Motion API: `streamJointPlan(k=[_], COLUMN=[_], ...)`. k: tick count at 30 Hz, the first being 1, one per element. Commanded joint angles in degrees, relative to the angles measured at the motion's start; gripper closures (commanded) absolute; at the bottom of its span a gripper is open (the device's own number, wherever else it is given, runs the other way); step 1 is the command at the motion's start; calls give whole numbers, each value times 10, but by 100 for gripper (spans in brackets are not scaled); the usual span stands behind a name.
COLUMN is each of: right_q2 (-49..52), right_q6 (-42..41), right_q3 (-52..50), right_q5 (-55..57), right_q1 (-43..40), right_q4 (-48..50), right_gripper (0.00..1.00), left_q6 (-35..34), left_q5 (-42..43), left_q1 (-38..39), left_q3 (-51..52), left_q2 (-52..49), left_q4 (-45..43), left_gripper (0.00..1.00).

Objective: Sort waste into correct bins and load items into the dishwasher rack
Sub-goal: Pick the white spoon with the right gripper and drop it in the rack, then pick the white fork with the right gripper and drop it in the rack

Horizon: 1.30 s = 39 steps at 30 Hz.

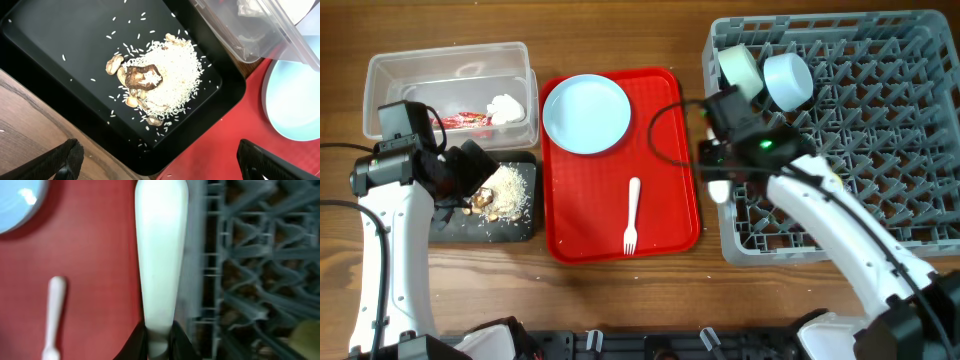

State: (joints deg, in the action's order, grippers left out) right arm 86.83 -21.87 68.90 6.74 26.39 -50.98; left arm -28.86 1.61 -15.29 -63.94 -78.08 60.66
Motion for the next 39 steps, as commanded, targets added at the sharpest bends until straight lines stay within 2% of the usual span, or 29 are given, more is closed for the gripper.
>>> streamJointPlan(k=[1, 6, 8, 9, 10, 11, 15, 17, 19, 22, 26, 31, 34, 39], right_q2=[0, 12, 13, 13, 13, 10, -16, -20, -18, 23, 170, 264, 266, 266], right_q6=[14, 8, 9, 9, 9, 9, 51, 71, 56, 6, -26, -21, 10, 9], right_q3=[-16, -78, -83, -83, -82, -77, 10, 47, 51, 45, 45, 45, 45, 48], right_q5=[18, 23, 23, 23, 23, 26, 17, -75, -181, -166, -129, -112, -132, -135], right_q1=[-51, -71, -71, -71, -71, -71, -71, -64, -38, 50, 161, 169, 171, 194], right_q4=[-1, 22, 25, 23, 23, 23, 27, 50, 92, 88, 38, 47, 58, 54], right_gripper=[96, 93, 80, 60, 50, 46, 43, 42, 38, 37, 36, 36, 32, 28], left_q6=[-6, -6, -6, -6, -6, -6, -5, -6, -6, -6, -5, -5, -6, -5], left_q5=[5, 5, 5, 5, 5, 5, 5, 5, 5, 5, 5, 5, 5, 5], left_q1=[-3, -3, -3, -3, -3, -3, -3, -3, -3, -3, -3, -3, -3, -3], left_q3=[-2, -2, -2, -2, -2, -2, -2, -2, -2, -2, -2, -2, -2, -2], left_q2=[7, 7, 7, 7, 7, 7, 7, 7, 7, 7, 7, 7, 7, 7], left_q4=[1, 1, 1, 1, 1, 1, 1, 1, 1, 1, 0, 0, 0, 1], left_gripper=[0, 0, 0, 0, 0, 0, 0, 0, 0, 0, 0, 0, 0, 0])
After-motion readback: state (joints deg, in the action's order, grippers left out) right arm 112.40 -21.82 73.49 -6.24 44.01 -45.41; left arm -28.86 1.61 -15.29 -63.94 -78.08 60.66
